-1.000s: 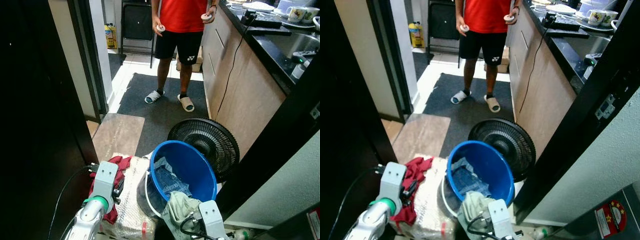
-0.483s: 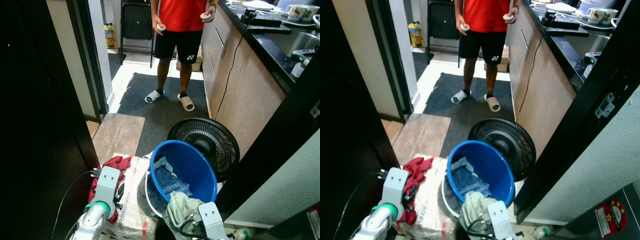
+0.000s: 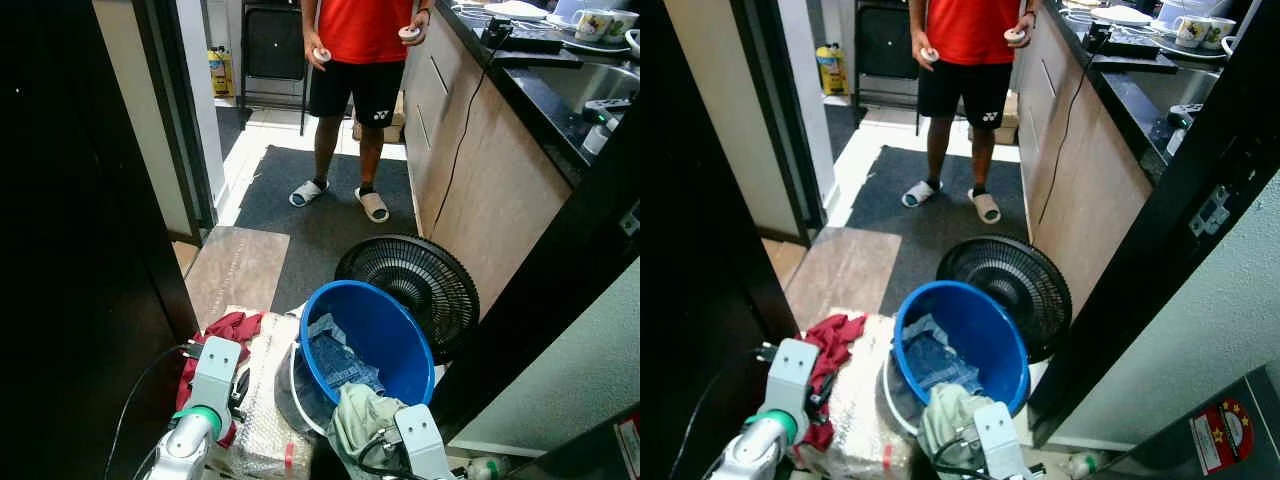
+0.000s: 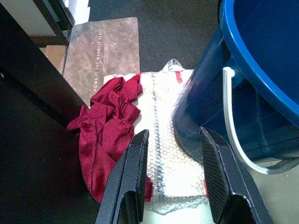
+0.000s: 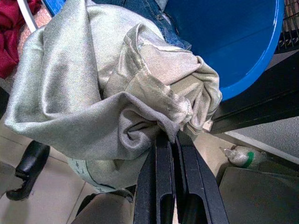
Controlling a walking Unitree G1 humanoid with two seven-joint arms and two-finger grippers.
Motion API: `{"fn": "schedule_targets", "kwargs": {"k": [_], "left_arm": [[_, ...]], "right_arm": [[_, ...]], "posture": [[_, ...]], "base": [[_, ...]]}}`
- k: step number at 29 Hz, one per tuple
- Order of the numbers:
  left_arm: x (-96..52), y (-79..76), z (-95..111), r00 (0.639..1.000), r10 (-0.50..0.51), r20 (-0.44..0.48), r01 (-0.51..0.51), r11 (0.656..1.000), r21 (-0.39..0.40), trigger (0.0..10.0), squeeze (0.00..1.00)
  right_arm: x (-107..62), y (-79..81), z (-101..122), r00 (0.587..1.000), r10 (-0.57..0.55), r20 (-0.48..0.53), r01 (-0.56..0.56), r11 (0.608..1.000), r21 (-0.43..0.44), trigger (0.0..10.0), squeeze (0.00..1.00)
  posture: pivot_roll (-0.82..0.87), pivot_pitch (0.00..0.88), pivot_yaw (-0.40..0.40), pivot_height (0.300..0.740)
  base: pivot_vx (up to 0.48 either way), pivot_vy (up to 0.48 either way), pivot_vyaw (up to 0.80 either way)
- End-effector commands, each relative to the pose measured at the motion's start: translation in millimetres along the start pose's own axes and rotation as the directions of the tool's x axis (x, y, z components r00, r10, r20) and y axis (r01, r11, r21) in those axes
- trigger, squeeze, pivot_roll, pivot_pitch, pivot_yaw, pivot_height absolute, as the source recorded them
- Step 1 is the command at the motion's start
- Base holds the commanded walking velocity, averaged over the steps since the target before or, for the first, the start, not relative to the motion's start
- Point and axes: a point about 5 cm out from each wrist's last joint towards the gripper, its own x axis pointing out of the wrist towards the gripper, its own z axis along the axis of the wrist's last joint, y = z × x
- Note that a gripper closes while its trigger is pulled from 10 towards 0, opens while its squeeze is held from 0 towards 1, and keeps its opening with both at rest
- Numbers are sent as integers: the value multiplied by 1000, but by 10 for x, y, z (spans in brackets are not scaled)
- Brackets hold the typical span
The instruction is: Clothes washing
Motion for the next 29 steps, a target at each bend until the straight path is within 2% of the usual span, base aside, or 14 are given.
{"fn": "schedule_targets", "kwargs": {"k": [1, 29], "left_arm": [[-3, -14, -36, 1000, -3, -13, 3, 1000, 10, 10000, 0], [6, -18, -36, 1000, -4, -9, 4, 1000, 16, 10000, 0]], "right_arm": [[-19, 31, -46, 1000, 9, -13, -9, 1000, 0, 10000, 0], [-24, 76, -38, 1000, 29, 1, -29, 999, -46, 10000, 0]], "posture": [[17, 0, 19, 740], [13, 0, 25, 740]], "base": [[0, 0, 0], [0, 0, 0]]}}
